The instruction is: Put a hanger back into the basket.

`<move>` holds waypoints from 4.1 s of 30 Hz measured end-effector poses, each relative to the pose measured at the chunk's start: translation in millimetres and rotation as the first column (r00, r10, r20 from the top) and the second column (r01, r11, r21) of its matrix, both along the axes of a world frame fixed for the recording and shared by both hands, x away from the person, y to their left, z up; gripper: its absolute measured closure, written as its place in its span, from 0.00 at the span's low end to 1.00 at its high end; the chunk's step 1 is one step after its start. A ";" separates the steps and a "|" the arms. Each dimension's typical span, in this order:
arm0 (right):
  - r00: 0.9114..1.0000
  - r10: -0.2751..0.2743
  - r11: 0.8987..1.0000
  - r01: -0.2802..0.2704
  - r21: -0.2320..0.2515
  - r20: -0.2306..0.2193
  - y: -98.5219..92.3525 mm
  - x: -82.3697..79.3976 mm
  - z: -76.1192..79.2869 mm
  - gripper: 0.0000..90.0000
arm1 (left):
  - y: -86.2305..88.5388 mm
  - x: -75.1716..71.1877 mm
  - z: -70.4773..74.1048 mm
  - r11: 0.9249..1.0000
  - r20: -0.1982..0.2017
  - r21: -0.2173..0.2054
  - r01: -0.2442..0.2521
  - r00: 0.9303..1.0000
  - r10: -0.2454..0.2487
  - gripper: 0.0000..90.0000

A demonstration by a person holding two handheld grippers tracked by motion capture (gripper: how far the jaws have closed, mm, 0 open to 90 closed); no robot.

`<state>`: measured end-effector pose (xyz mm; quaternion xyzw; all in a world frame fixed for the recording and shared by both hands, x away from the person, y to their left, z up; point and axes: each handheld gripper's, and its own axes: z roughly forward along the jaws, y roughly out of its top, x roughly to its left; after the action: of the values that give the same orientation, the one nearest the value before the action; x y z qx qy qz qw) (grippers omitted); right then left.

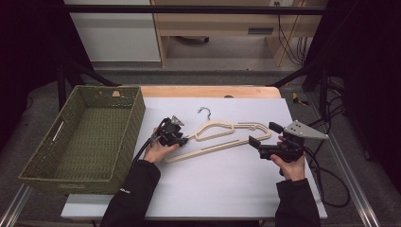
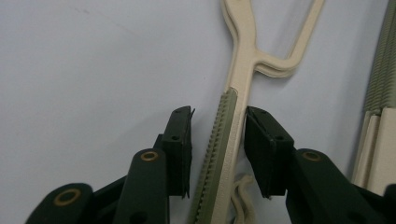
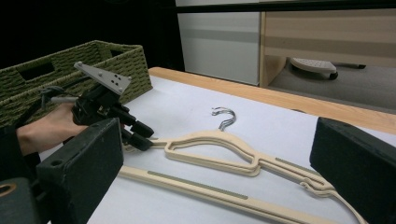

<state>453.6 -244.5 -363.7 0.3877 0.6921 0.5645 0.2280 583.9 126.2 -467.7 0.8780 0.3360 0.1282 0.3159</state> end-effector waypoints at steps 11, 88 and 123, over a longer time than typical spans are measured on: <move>1.000 0.005 1.000 -0.005 -0.007 -0.013 2.7 1.8 -2.0 0.04 | -3.0 -6.2 3.9 0.995 0.020 0.068 0.071 0.997 -0.072 0.85; 0.999 0.019 1.000 -0.019 -0.016 -0.028 7.6 5.0 -6.1 0.04 | 0.8 -13.5 19.4 0.997 0.020 -0.013 0.083 0.996 -0.082 0.88; 0.989 0.033 0.999 -0.039 -0.036 -0.142 83.5 72.7 -26.0 0.15 | -13.3 -68.1 64.0 0.998 0.224 -0.030 0.053 0.974 -0.045 0.88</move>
<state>526.3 -161.0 -389.7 0.4097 0.7243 0.5261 0.1755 515.8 112.9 -403.6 0.8603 0.2789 0.2119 0.3705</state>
